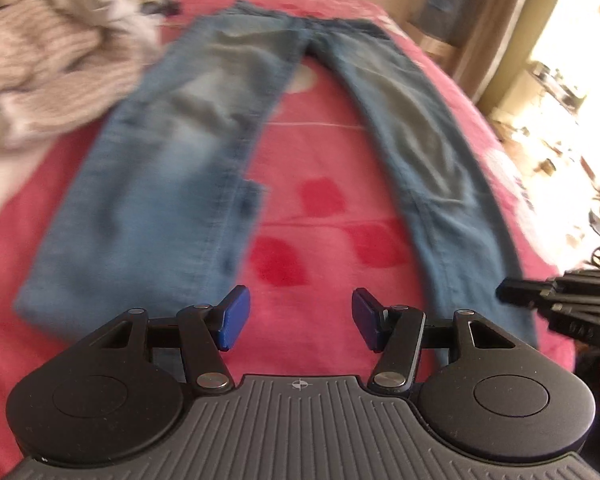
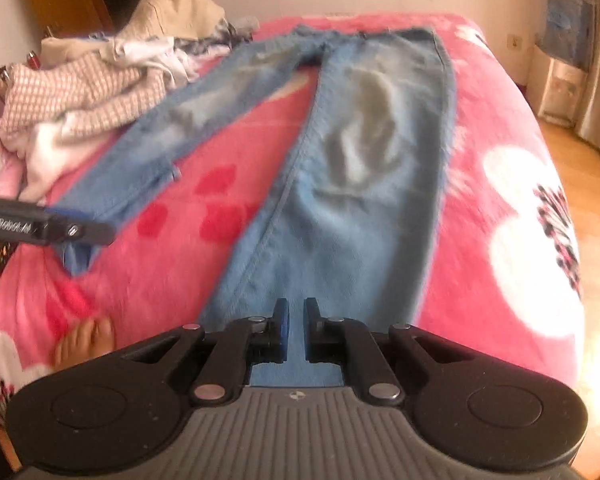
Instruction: Fold clothes
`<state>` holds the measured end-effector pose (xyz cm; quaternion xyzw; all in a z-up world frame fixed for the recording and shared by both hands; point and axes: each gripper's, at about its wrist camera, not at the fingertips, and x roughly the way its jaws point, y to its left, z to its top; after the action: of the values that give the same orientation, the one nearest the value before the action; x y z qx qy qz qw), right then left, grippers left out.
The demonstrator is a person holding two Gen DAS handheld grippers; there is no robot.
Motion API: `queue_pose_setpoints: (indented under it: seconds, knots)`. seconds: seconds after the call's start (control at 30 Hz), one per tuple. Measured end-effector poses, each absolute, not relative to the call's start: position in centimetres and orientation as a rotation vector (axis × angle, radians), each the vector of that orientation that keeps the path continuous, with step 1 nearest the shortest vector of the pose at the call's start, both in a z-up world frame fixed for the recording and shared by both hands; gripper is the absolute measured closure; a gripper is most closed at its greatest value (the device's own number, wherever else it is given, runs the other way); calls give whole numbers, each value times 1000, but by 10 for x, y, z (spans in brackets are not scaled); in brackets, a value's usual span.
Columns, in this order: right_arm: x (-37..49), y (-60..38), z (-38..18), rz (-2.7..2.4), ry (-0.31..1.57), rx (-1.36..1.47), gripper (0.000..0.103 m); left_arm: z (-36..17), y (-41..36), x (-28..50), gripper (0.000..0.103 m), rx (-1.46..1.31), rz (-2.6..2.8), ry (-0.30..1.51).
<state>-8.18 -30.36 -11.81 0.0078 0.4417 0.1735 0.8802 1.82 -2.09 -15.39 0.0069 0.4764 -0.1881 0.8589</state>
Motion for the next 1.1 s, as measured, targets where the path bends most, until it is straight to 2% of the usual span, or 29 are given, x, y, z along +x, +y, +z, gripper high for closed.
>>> queue_pose_setpoints:
  seconds: [0.07,0.1,0.13,0.2,0.4,0.57,0.87,1.1]
  knots:
    - [-60,-297,-114,355,892,2,95,-157,-16,19,47,51,-377,1007]
    - [-49,-294,-112,352,877,-4,86,-158,-16,19,47,76,-374,1007]
    - [-39,-298,-109,315,868,23,67,-161,-16,19,47,99,-377,1002]
    - [-23,-308,-106,238,853,96,56,-167,-19,18,47,149,-363,984]
    - [-16,-352,-127,122,978,334,56,-194,-22,18,47,278,-300,974]
    - [-42,-350,-126,165,953,293,55,-188,-14,5,47,305,-320,959]
    - [-39,-288,-92,466,894,321,54,-181,39,-11,47,1,-263,977]
    - [-23,-205,-123,753,1014,428,54,-186,77,-4,47,-206,-188,981]
